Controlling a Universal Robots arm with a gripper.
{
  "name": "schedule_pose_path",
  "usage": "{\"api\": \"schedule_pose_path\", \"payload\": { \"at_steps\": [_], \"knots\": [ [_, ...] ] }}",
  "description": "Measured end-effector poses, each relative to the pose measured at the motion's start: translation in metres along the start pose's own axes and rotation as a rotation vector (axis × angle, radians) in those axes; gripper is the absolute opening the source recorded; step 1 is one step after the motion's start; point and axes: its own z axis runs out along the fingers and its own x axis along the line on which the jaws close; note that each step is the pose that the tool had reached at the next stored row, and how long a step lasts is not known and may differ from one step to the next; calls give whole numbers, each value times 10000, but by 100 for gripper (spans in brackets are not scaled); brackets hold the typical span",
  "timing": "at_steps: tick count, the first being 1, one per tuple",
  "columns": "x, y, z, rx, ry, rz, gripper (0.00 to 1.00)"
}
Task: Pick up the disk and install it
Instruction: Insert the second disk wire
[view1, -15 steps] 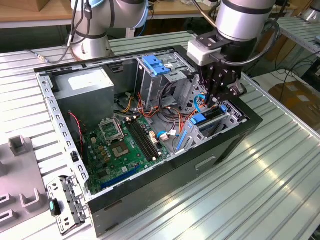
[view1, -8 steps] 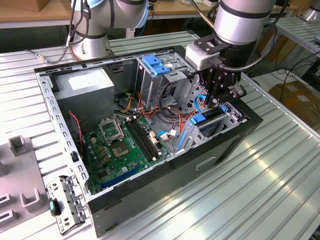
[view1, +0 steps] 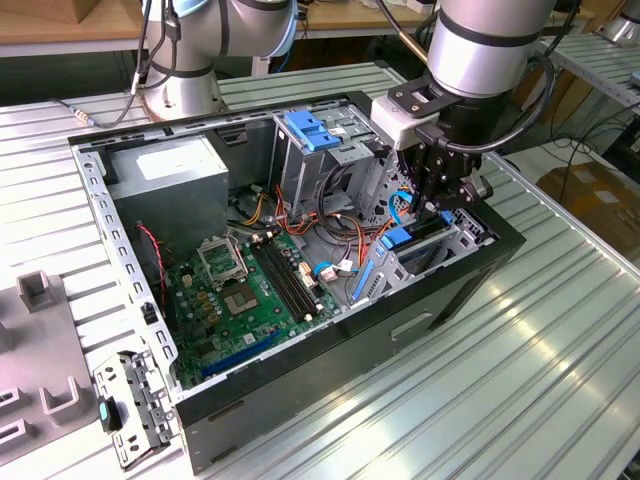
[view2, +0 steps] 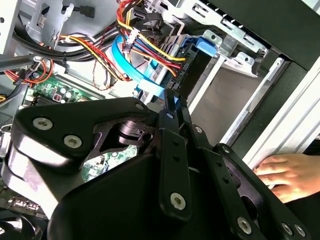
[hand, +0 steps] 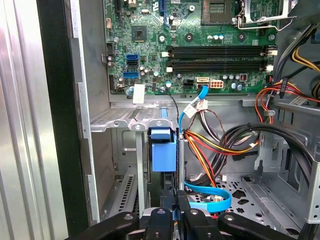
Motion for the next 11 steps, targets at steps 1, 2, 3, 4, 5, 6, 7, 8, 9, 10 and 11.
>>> {"api": "schedule_pose_path", "payload": {
  "at_steps": [1,2,3,4,5,6,7,8,9,10,11],
  "knots": [
    [0,0,0,0,0,0,16],
    [0,0,0,0,0,0,16],
    [0,0,0,1,0,0,16],
    [0,0,0,2,0,0,16],
    [0,0,1,6,-1,0,16],
    [0,1,2,16,-9,3,16],
    [0,1,4,29,-14,4,16],
    [0,2,7,46,-27,7,16],
    [0,2,9,58,-37,9,16],
    [0,3,10,76,-52,13,16],
    [1,6,13,93,-71,18,16]
  ]
}}
